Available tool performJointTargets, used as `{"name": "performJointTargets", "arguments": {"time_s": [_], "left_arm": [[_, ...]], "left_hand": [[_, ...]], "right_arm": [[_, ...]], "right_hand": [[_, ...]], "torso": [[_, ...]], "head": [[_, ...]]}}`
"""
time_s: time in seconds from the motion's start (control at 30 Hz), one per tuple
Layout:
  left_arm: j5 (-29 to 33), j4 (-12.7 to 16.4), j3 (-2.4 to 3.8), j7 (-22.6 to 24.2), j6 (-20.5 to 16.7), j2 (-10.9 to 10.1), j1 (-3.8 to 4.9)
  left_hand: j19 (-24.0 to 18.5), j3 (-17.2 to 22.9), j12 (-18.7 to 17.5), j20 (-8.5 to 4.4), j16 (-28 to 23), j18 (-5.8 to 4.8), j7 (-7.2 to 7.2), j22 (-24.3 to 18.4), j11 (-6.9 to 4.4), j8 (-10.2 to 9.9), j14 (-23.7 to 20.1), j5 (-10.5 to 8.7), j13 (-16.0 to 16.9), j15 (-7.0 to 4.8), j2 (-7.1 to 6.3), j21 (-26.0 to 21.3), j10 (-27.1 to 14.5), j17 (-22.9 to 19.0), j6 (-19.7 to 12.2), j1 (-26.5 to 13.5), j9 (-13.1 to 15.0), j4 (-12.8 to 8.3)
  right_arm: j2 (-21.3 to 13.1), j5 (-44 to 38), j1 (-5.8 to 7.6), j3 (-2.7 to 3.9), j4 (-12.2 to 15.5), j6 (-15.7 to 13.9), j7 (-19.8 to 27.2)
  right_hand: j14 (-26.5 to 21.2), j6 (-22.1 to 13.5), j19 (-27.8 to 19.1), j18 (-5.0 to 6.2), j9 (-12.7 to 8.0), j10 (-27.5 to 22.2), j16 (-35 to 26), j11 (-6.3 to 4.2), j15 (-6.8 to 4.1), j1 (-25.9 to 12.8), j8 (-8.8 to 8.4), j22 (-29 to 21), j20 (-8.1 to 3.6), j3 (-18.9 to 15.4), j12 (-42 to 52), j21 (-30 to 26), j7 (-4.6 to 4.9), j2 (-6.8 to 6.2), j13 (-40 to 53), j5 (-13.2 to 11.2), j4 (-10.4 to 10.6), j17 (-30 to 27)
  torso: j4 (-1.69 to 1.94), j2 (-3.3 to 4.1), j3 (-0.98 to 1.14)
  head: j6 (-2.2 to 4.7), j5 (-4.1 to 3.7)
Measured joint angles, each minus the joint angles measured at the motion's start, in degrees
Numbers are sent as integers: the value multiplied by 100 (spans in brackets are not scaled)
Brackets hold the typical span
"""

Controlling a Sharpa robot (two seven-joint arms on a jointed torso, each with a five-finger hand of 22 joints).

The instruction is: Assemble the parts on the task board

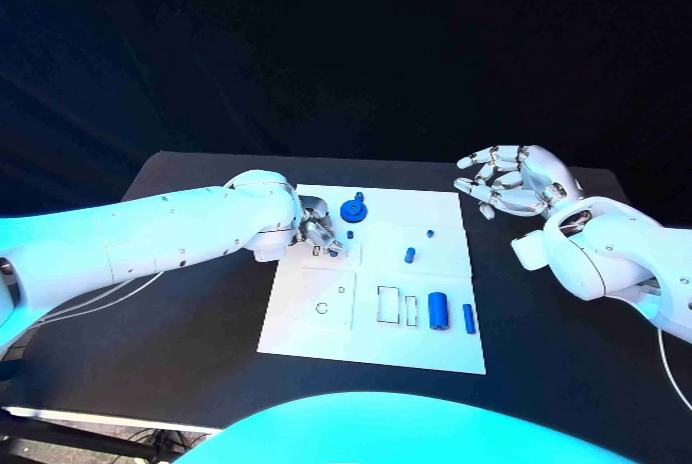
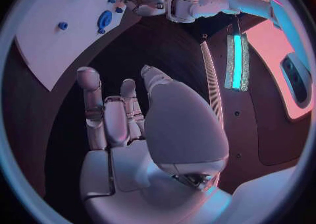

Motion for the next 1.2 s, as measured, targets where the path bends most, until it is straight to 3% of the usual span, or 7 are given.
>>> {"name": "performJointTargets", "arguments": {"time_s": [0.23,0.43,0.77,0.9,1.03,1.1,1.2], "left_arm": [[1,46,14,0,-18,-54,-9],[6,122,104,-2,-49,-110,-11],[35,227,413,-3,-108,-223,19],[95,54,507,-2,-148,-253,159],[228,-218,544,13,-193,-235,285],[323,-368,548,30,-210,-206,321],[414,-516,548,60,-220,-156,348]], "left_hand": [[0,-129,0,0,0,0,0,1,0,-5,0,0,0,0,15,0,0,0,-1,-60,6,8],[0,-241,0,0,0,1,0,1,0,-9,0,0,-7,0,60,0,0,0,-1,-106,13,6],[-131,-439,-194,0,-1,1,104,-225,48,-119,0,0,-295,1,37,-130,-241,0,-152,-129,19,0],[-440,-621,-869,127,-163,1,310,-665,235,-507,-9,0,-1200,140,132,-357,-922,0,-592,34,-137,7],[-653,-722,-1465,322,-235,91,623,-947,505,-1187,-7,35,-2018,385,247,-515,-1519,0,-1016,315,-629,15],[-744,-756,-1648,413,-246,91,720,-1101,596,-1386,0,35,-2220,453,278,-598,-1725,0,-1113,470,-817,2],[-761,-762,-1671,430,-246,91,739,-1137,623,-1430,0,45,-2271,452,310,-603,-1753,0,-1132,508,-879,8]], "right_arm": [[-8,0,-1,0,0,-1,2],[-11,0,-5,0,-7,-1,3],[-16,19,-31,-1,-22,-3,0],[-20,41,-33,-1,-31,-4,-7],[-21,59,-34,-1,-43,-4,-12],[-16,66,-34,0,-49,-5,-14],[-8,71,-36,0,-54,-5,-16]], "right_hand": [[0,0,0,0,0,0,0,0,0,0,0,0,0,0,0,-24,0,0,-11,0,0,-5],[0,0,0,0,0,1,0,0,0,0,0,-6,0,0,0,-24,0,0,-11,0,0,-5],[0,0,0,0,5,1,0,1,0,-22,25,-6,0,0,0,-24,-1,-22,-10,0,0,-5],[0,0,0,1,5,1,0,1,0,-22,25,-6,0,0,0,-24,-1,-22,-10,0,0,-5],[0,0,0,0,5,1,0,1,0,-22,25,-6,0,0,0,-24,-1,-22,-10,0,0,-5],[0,-1,0,0,5,1,0,1,0,-22,25,-6,0,0,0,-24,-1,-22,-10,0,0,-5],[0,-1,0,0,5,1,0,1,0,-22,25,-5,0,0,0,-24,-1,-22,-10,0,0,-5]], "torso": [[2,1,0],[5,0,0],[2,-8,-1],[2,-9,1],[2,-3,3],[-1,3,5],[-8,8,7]], "head": [[0,-3],[0,9],[0,38],[0,39],[1,34],[1,44],[1,57]]}}
